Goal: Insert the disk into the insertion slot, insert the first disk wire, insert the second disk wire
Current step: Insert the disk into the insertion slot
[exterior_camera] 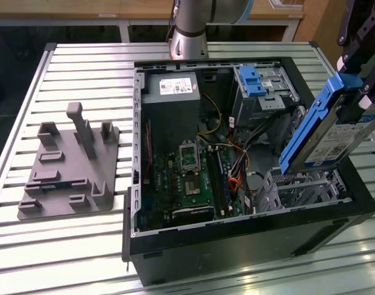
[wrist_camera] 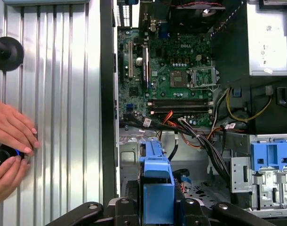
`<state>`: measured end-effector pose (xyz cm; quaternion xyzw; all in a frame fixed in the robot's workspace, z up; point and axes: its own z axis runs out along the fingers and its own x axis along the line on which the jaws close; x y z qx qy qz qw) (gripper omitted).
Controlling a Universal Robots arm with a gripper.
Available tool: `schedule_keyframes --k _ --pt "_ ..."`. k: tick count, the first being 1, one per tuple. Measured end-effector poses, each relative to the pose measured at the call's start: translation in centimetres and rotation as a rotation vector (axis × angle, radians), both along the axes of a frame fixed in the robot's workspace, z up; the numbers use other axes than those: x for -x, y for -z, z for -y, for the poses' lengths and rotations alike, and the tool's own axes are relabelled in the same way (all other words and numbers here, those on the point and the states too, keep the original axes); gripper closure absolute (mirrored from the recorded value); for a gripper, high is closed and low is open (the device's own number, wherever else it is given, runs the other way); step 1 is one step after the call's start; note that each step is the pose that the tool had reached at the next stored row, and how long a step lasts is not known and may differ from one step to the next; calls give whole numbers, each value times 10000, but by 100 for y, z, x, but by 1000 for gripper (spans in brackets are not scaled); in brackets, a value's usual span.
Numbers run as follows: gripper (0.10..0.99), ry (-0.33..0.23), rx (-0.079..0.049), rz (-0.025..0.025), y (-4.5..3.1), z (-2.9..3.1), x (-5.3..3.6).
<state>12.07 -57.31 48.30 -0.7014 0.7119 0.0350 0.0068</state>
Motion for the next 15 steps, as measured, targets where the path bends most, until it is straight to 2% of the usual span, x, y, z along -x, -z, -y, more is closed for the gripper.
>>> schedule_keyframes --k 5,12,15 --pt "722 -12 -16 0 2 0 -74" --pt "722 -11 -16 0 4 -2 -75" --pt "722 -11 -11 0 6 -34 -75"
